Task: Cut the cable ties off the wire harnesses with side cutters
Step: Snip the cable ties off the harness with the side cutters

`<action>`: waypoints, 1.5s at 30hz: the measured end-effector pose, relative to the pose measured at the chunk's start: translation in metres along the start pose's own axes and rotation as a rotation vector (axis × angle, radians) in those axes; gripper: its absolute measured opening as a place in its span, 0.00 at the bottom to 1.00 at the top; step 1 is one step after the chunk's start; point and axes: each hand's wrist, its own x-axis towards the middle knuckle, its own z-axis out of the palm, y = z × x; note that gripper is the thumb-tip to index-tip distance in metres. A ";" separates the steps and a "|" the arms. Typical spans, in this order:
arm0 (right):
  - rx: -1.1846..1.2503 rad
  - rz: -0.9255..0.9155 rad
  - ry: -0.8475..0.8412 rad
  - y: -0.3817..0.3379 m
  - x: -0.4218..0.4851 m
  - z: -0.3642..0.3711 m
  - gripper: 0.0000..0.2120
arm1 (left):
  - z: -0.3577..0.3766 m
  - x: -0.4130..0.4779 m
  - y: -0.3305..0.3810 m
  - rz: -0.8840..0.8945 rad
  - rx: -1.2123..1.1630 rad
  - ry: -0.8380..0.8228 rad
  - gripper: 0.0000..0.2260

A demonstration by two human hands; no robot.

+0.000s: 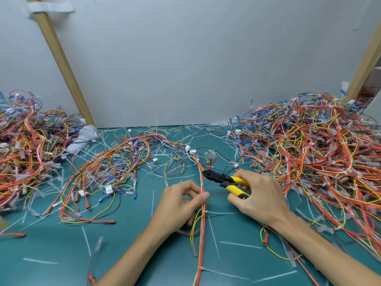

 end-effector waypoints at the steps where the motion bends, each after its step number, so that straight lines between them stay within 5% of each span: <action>1: 0.003 -0.001 0.012 0.000 0.000 0.000 0.12 | 0.000 -0.001 0.001 0.005 0.026 0.001 0.09; 7: 0.019 0.000 0.039 0.002 -0.001 -0.002 0.11 | -0.002 -0.005 0.009 -0.003 0.256 -0.049 0.16; 14: 0.051 0.012 0.081 0.004 -0.001 -0.003 0.11 | -0.031 0.001 0.046 -0.208 0.417 -0.572 0.19; 18: 0.077 0.020 0.111 0.004 0.000 -0.004 0.12 | -0.034 -0.013 0.063 -0.296 0.681 -0.700 0.22; 21: 0.120 0.046 0.132 0.006 0.001 -0.004 0.12 | -0.020 -0.023 0.062 -0.243 0.901 -0.611 0.26; 25: 0.176 0.080 0.169 0.009 0.002 -0.003 0.11 | -0.009 -0.027 0.059 -0.223 0.812 -0.463 0.17; 29: 0.298 0.119 0.200 0.013 0.005 -0.003 0.10 | -0.006 -0.022 0.061 -0.260 0.450 -0.339 0.07; 34: 0.491 0.192 0.234 0.019 0.008 -0.003 0.10 | 0.002 -0.009 0.066 -0.354 -0.281 -0.178 0.10; 39: 0.560 0.228 0.219 0.022 0.007 -0.004 0.10 | 0.024 -0.008 0.058 -0.431 -0.584 -0.047 0.08; 42: 0.563 0.224 0.203 0.021 0.008 -0.004 0.11 | 0.037 -0.012 0.042 -0.344 -0.407 0.001 0.05; 45: 0.584 0.213 0.198 0.020 0.008 -0.004 0.14 | 0.035 -0.010 0.022 0.028 0.235 0.172 0.06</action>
